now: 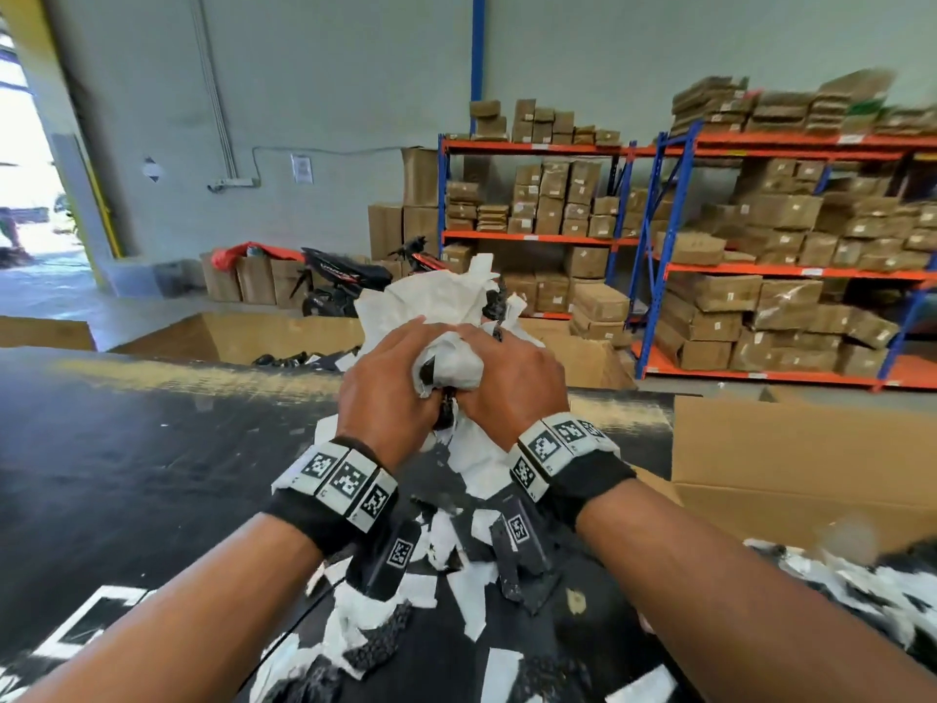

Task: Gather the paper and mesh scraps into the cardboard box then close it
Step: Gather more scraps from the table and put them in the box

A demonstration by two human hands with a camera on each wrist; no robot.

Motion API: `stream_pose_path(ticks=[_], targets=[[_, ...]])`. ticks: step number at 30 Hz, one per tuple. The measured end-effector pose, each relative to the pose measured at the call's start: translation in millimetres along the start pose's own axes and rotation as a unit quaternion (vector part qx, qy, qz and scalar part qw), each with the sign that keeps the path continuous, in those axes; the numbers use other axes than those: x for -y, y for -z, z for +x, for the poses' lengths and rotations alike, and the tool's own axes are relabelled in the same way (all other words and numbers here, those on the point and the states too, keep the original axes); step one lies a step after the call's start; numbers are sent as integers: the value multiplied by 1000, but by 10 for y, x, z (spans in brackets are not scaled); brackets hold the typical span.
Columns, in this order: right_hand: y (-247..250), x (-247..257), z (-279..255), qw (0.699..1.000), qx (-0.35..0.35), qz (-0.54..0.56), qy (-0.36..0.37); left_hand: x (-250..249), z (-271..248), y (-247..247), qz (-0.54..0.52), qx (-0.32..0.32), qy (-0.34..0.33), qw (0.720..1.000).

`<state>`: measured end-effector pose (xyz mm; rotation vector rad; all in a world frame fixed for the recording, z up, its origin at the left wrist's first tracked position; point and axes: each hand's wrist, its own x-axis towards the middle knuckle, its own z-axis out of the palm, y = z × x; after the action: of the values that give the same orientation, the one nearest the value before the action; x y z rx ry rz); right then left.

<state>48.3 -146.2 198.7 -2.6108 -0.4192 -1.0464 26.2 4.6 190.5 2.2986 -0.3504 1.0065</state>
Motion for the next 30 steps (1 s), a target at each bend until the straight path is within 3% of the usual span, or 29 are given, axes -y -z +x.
stream_pose_path(ticks=[6,14,22,30], targets=[[766,-776,65,999,-38,-24,17,-974,221,-288,-42,-27,-43,998],[1793,-2336,-385,998,-44,-43,18,-2592,98,-1248,-91,-37,-50,994],[2253,-3815,-1086,997,22,-61,-36,-3689,-224,-2357,-99,60,-61,991],[2079,-4677,-1731,977,190,-55,-78,-3782,-654,-3314,-24,220,-90,971]])
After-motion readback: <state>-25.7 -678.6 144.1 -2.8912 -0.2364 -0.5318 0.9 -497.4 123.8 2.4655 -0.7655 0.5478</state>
